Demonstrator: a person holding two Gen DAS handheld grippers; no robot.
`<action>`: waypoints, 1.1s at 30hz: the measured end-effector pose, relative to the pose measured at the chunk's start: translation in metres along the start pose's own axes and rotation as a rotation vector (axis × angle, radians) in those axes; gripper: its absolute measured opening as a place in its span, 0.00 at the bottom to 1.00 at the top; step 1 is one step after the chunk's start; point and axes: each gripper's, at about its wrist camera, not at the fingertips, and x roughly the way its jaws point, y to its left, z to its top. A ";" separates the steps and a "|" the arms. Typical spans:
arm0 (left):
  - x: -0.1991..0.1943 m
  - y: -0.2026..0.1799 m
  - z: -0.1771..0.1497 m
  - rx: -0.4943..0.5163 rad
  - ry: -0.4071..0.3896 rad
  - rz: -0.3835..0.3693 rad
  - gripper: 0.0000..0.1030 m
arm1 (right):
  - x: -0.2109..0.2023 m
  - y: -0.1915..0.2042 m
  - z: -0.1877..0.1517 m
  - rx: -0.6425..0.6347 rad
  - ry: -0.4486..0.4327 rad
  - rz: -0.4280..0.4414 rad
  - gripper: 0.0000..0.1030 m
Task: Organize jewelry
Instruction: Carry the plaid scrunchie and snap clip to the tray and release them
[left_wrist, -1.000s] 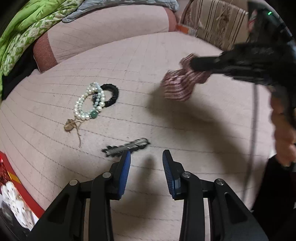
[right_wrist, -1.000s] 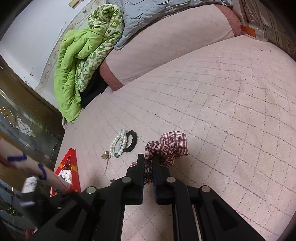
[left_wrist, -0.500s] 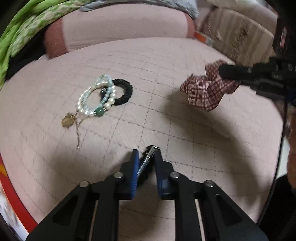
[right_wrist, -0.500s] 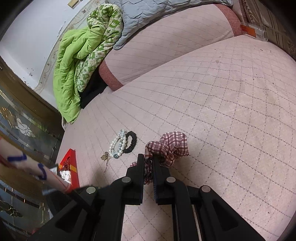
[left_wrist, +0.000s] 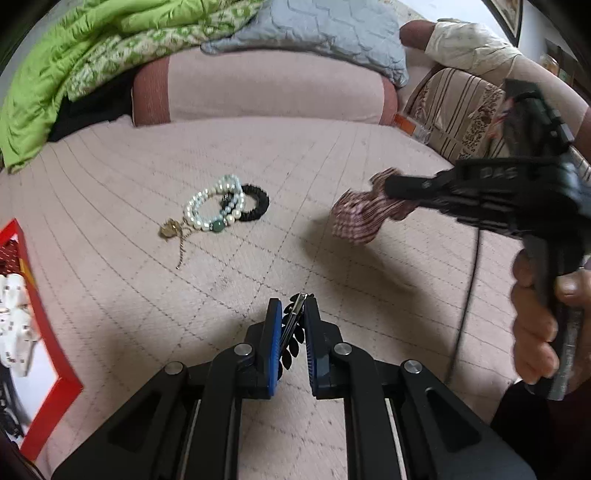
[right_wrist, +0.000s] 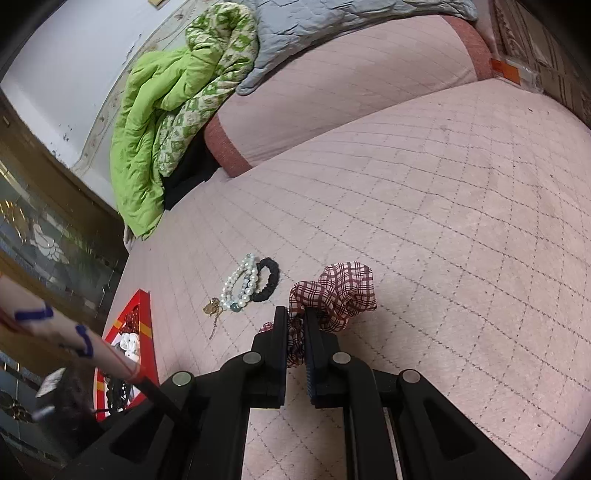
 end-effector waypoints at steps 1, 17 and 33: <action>-0.006 -0.001 0.000 -0.001 -0.005 0.002 0.11 | 0.000 0.001 -0.001 -0.006 0.000 -0.001 0.09; -0.082 0.027 -0.007 -0.088 -0.094 0.049 0.11 | 0.000 0.034 -0.029 -0.109 0.010 0.022 0.09; -0.170 0.148 -0.031 -0.307 -0.197 0.196 0.11 | 0.009 0.115 -0.056 -0.238 0.087 0.152 0.09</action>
